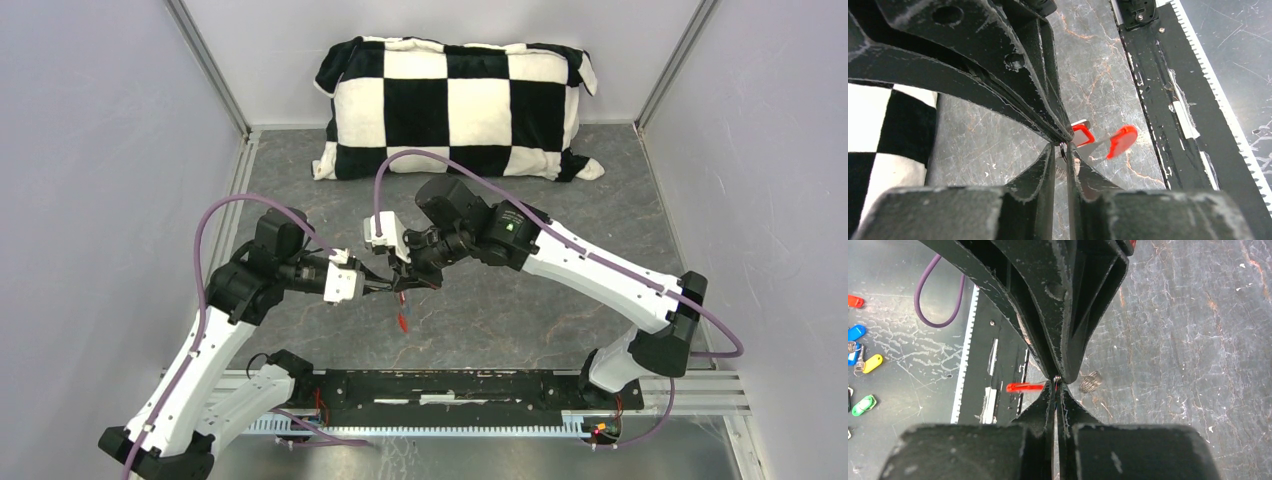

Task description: Put the keys on the keyring

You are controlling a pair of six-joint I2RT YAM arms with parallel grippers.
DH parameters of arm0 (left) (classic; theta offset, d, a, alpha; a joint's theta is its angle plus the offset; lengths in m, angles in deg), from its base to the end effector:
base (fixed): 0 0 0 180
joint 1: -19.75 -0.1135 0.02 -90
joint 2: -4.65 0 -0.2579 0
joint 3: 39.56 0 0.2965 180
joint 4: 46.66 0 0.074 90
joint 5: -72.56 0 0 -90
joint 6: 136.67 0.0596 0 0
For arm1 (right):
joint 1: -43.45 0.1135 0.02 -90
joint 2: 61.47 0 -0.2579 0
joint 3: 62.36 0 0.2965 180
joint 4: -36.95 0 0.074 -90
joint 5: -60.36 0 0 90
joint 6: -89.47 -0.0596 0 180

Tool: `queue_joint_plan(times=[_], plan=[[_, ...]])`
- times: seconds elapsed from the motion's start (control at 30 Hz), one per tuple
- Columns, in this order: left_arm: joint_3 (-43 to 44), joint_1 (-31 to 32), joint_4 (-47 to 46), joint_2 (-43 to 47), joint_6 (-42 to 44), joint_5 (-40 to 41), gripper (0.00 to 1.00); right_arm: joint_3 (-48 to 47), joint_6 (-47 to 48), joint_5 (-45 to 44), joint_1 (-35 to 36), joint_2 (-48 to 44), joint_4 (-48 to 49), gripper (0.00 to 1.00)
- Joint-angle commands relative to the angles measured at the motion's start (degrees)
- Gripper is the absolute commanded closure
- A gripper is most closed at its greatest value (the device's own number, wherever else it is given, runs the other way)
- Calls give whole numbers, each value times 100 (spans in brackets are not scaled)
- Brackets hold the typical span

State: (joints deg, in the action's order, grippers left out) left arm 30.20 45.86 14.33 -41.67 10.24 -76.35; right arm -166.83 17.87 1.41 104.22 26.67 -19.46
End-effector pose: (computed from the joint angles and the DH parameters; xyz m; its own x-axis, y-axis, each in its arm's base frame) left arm 0.1544 -0.1325 0.3541 0.4024 0.2846 -0.8701 0.9154 -0.1347 0.3793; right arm 0.1645 0.3570 0.3741 -0.0015 -0.5565 -0.8309 -0.9915 -0.1072 0.0736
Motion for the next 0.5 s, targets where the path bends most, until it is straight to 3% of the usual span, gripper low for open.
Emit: queue_joint_plan(times=[0.0, 0.13, 0.23, 0.3, 0.37, 0.47], plan=[[-130, 18, -200, 118, -70, -210, 84, -404, 103, 24, 49, 71, 145, 100], [-167, 22, 0, 164, 155, -129, 84, -432, 94, 53, 66, 101, 147, 100], [-142, 17, 48, 120, 156, -160, 69, -480, 94, 83, 76, 139, 131, 100], [-104, 17, 50, 88, 165, -187, 67, -517, 103, 90, 98, 169, 101, 100], [-60, 19, 44, 46, 162, -187, 68, -524, 111, 86, 115, 170, 87, 100], [-19, 17, 51, -5, 163, -190, 80, -527, 104, 77, 123, 173, 85, 100]])
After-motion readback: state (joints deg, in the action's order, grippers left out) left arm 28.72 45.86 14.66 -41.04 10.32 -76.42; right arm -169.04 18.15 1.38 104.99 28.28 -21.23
